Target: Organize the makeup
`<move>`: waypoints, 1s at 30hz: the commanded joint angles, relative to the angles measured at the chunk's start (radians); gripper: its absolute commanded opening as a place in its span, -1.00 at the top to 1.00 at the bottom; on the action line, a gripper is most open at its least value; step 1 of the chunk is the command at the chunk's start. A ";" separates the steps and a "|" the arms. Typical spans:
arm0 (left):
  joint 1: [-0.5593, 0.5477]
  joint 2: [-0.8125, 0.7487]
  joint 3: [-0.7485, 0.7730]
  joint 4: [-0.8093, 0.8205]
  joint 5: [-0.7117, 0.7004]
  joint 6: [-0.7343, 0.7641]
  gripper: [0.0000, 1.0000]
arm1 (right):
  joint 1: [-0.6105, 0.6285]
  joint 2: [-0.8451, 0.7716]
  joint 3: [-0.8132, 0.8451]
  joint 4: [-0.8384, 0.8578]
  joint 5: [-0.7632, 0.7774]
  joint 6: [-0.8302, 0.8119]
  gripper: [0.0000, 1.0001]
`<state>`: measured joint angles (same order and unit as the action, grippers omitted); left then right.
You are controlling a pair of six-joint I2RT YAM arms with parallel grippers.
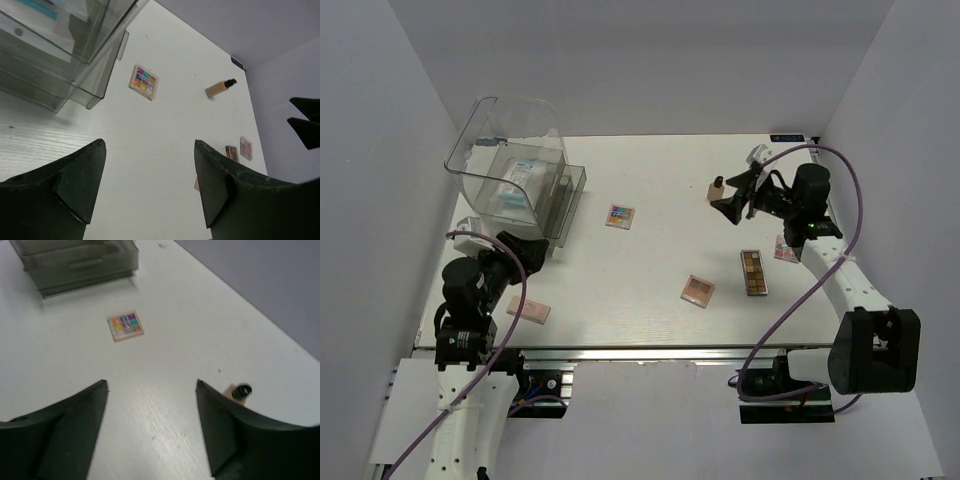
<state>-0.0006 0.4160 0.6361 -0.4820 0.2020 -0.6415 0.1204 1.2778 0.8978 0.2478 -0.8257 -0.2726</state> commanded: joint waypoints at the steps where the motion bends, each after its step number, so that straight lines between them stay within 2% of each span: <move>1: -0.002 0.024 -0.021 0.100 0.117 0.026 -0.61 | -0.085 0.072 0.025 -0.134 -0.006 0.004 -0.61; 5: -0.001 0.064 -0.015 0.120 0.157 0.028 -0.61 | -0.090 0.188 0.102 -0.171 0.222 0.062 -0.61; 9: -0.001 0.069 -0.013 0.126 0.166 0.017 -0.62 | -0.088 0.301 0.167 -0.147 0.321 0.160 -0.59; 14: -0.001 0.061 -0.018 0.114 0.157 -0.010 -0.63 | -0.038 0.429 0.234 -0.099 0.503 0.139 -0.63; 24: -0.001 0.055 -0.016 0.091 0.140 -0.041 -0.63 | 0.021 0.690 0.443 -0.085 0.523 0.098 -0.64; 30: -0.001 0.082 0.008 0.077 0.132 -0.026 -0.63 | 0.028 0.759 0.507 -0.105 0.570 0.076 -0.57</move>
<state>-0.0006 0.4862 0.6136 -0.3935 0.3470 -0.6769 0.1467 2.0270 1.3556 0.1291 -0.2890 -0.1726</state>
